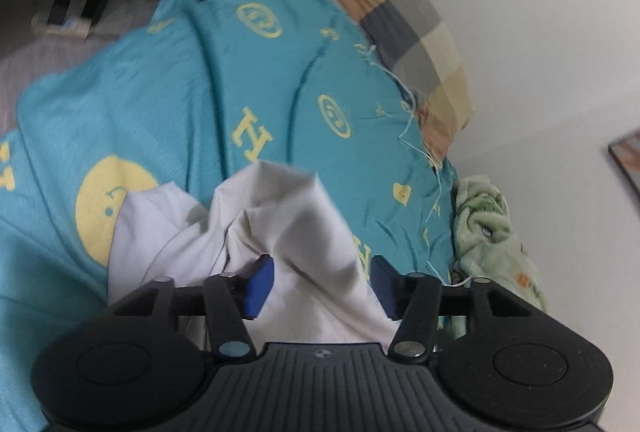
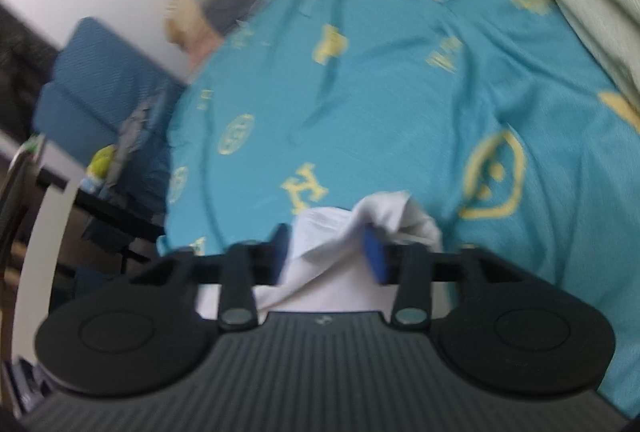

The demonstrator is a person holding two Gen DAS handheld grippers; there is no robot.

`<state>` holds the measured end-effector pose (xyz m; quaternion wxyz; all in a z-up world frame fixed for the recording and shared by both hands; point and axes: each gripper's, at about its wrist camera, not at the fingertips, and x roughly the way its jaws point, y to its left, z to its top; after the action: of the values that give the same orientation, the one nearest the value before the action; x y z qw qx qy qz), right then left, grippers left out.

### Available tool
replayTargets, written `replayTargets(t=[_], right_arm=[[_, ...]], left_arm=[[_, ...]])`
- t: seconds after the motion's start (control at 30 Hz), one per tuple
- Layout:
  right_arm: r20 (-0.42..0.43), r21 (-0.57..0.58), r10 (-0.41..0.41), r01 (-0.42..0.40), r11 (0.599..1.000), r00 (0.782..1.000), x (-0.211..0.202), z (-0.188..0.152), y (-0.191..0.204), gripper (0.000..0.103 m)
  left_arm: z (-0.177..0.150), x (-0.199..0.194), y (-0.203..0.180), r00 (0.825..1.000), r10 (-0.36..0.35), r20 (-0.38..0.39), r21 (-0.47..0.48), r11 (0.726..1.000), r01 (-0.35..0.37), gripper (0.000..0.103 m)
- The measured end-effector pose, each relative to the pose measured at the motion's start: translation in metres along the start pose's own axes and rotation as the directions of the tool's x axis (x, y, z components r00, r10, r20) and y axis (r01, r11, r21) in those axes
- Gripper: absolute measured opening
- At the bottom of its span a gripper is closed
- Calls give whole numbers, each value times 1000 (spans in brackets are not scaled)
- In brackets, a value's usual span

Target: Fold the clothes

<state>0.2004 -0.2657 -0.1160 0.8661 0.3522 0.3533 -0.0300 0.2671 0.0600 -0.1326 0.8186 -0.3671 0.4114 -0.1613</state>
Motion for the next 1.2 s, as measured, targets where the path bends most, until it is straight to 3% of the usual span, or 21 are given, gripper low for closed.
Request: replayTargets(t=[0.1, 0.2, 0.27, 0.5, 0.63, 0.97, 1.2], right_arm=[[34, -152, 3, 3, 988, 999, -5, -8, 20, 56], [60, -291, -18, 35, 956, 998, 1, -16, 34, 56], [64, -355, -37, 57, 933, 997, 12, -19, 37, 55], [1, -424, -114, 104, 900, 993, 50, -32, 23, 53], [15, -453, -124, 118, 884, 992, 54, -38, 25, 54], [52, -425, -111, 123, 897, 992, 25, -47, 35, 54], [82, -439, -112, 137, 888, 990, -1, -58, 41, 54]], left_arm=[[-12, -8, -26, 998, 50, 27, 212, 976, -55, 66], [-24, 2, -48, 991, 122, 57, 401, 906, -135, 69], [-32, 12, -53, 985, 165, 52, 467, 868, -170, 69], [-44, 36, -46, 971, 235, 46, 536, 814, -222, 69], [-47, 45, -46, 967, 250, 57, 574, 784, -237, 70], [-55, 15, -58, 965, 247, 89, 572, 780, -253, 70], [-72, 0, -65, 955, 278, 106, 615, 736, -283, 70]])
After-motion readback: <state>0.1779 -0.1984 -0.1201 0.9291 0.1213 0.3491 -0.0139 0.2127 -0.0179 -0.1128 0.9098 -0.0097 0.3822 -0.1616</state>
